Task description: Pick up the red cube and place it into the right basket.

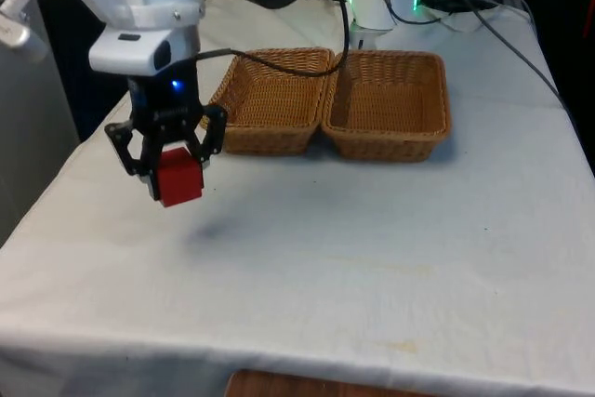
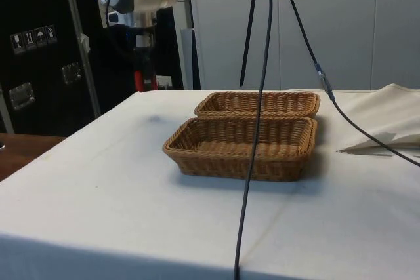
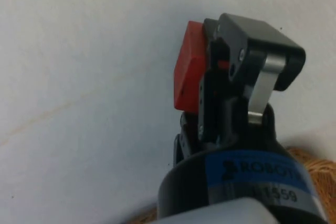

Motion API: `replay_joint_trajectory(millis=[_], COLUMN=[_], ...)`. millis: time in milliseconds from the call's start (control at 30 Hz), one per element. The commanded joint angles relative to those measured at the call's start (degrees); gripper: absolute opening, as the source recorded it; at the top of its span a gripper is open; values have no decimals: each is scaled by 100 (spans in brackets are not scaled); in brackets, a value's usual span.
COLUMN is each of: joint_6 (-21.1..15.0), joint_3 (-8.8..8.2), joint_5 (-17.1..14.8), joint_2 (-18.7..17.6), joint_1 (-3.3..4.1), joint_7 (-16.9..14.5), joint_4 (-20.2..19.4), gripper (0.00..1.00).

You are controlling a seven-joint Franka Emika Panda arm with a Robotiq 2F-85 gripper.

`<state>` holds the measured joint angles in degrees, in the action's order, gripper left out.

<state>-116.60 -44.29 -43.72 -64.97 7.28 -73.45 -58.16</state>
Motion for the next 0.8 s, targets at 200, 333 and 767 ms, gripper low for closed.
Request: replay_joint_trajectory(millis=[200,333,767], joint_6=[166,252,498], joint_3=[-115,-178,-361], joint_5=[23,23,29], joint_2=[183,264,498], joint_1=[63,86,155], joint_7=[269,413,877], joint_4=[-57,-63,-52], gripper=[2,2,2])
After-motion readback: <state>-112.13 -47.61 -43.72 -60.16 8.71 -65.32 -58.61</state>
